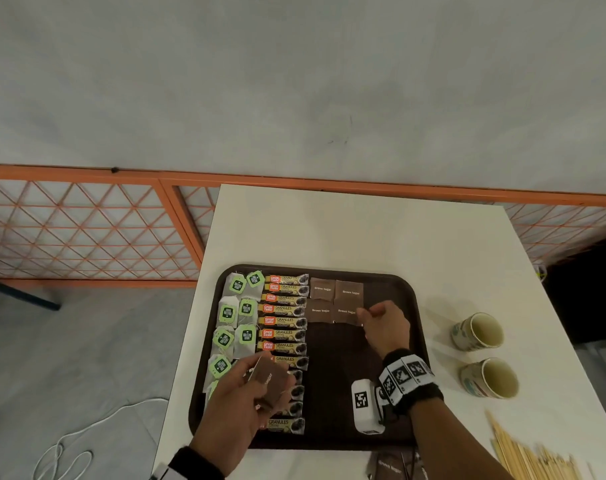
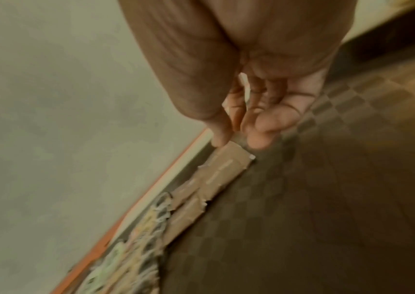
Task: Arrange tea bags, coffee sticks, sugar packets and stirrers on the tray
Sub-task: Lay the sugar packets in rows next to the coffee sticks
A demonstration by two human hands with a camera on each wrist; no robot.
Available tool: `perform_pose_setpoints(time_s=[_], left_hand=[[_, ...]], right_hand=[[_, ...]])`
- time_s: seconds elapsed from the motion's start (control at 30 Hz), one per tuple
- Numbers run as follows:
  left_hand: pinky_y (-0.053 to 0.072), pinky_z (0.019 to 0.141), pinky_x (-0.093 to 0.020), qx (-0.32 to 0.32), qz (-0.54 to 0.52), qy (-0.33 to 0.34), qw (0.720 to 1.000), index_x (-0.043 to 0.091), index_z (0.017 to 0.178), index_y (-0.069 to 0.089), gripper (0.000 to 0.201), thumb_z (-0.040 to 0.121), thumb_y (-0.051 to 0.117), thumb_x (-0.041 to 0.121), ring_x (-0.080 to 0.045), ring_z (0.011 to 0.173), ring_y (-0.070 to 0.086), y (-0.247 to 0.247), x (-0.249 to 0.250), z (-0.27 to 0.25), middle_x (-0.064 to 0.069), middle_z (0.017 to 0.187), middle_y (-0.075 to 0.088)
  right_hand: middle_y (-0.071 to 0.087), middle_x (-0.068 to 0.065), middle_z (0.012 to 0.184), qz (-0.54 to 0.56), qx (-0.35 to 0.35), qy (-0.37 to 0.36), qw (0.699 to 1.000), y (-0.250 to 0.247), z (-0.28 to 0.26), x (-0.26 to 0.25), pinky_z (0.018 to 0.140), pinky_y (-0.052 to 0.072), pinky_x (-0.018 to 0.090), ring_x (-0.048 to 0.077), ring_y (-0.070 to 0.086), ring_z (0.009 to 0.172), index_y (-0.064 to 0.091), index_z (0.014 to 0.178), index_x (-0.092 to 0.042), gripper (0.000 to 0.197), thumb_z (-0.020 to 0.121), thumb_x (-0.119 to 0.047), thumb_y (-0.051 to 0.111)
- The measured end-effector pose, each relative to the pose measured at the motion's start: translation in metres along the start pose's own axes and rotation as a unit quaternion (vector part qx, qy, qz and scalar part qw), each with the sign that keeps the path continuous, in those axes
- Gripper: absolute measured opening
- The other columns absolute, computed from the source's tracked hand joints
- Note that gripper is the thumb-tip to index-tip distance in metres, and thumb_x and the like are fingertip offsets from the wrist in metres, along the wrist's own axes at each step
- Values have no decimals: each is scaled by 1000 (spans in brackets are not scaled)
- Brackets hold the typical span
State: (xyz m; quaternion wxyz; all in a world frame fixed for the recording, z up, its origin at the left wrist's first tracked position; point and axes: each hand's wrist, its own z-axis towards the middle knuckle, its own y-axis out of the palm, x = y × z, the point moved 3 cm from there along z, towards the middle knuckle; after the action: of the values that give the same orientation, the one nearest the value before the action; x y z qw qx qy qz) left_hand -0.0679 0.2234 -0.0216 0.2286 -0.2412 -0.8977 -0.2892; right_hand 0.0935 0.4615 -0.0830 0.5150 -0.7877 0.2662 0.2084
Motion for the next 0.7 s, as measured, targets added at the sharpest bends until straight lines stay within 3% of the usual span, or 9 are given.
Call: perform_pose_setpoints(time_s=[0.07, 0.13, 0.23, 0.33, 0.43, 0.53, 0.63, 0.7], left_hand=[[61, 75, -43, -35, -2, 9, 999, 12, 124, 56, 46, 94, 38, -18, -42, 102, 69, 3, 2, -3, -28, 118, 65], [61, 78, -41, -57, 8, 24, 998, 14, 127, 53, 44, 96, 41, -14, -42, 104, 68, 7, 5, -7, -28, 119, 64], [59, 84, -45, -68, 75, 53, 993, 18, 130, 49, 42, 96, 47, -7, -40, 102, 69, 16, 7, -12, -25, 115, 67], [59, 84, -49, -74, 158, 82, 981, 18, 128, 49, 39, 94, 54, -1, -37, 95, 72, 29, 12, -19, -18, 103, 74], [60, 81, -47, -65, 192, 100, 974, 20, 125, 52, 31, 96, 55, 10, -33, 91, 74, 36, 16, -25, -14, 97, 76], [60, 82, -47, -54, 173, 100, 978, 15, 118, 57, 23, 100, 46, 22, -34, 90, 74, 38, 18, -30, -15, 96, 76], [59, 81, -54, -35, 214, 121, 969, 3, 102, 60, 23, 98, 51, 24, -33, 84, 74, 37, 19, -30, -15, 89, 76], [60, 75, -52, 9, 242, 146, 959, 3, 92, 62, 20, 96, 57, 23, -30, 77, 74, 32, 20, -26, -13, 81, 75]], right_hand=[[68, 0, 94, -3, -12, -55, 998, -7, -19, -11, 70, 51, 26, 11, 63, 82, 62, 96, -18, 12, 91, -28, 66], [68, -5, 90, -7, -67, -122, 990, -16, -48, -28, 76, 56, 27, 7, 64, 77, 63, 92, -23, 3, 93, -26, 63], [69, -5, 82, 12, -209, -198, 958, -26, -99, -54, 61, 51, 14, 5, 64, 63, 66, 93, -27, 10, 97, -32, 58], [71, -3, 78, 47, -319, -237, 916, -33, -136, -69, 55, 45, 12, 5, 62, 58, 69, 99, -22, 17, 97, -34, 57], [70, 1, 69, 73, -316, -239, 915, -37, -145, -69, 55, 46, 16, 7, 61, 58, 71, 94, -20, 11, 95, -25, 61], [71, 12, 76, 124, -294, -192, 928, -40, -142, -63, 56, 50, 21, 10, 61, 60, 72, 94, -17, 12, 95, -22, 62], [73, 10, 80, 148, -314, -165, 923, -40, -144, -58, 59, 52, 20, 11, 63, 62, 72, 95, -14, 11, 94, -21, 63], [74, 7, 81, 139, -318, -157, 925, -37, -144, -52, 58, 50, 18, 9, 63, 62, 71, 94, -17, 8, 93, -21, 64]])
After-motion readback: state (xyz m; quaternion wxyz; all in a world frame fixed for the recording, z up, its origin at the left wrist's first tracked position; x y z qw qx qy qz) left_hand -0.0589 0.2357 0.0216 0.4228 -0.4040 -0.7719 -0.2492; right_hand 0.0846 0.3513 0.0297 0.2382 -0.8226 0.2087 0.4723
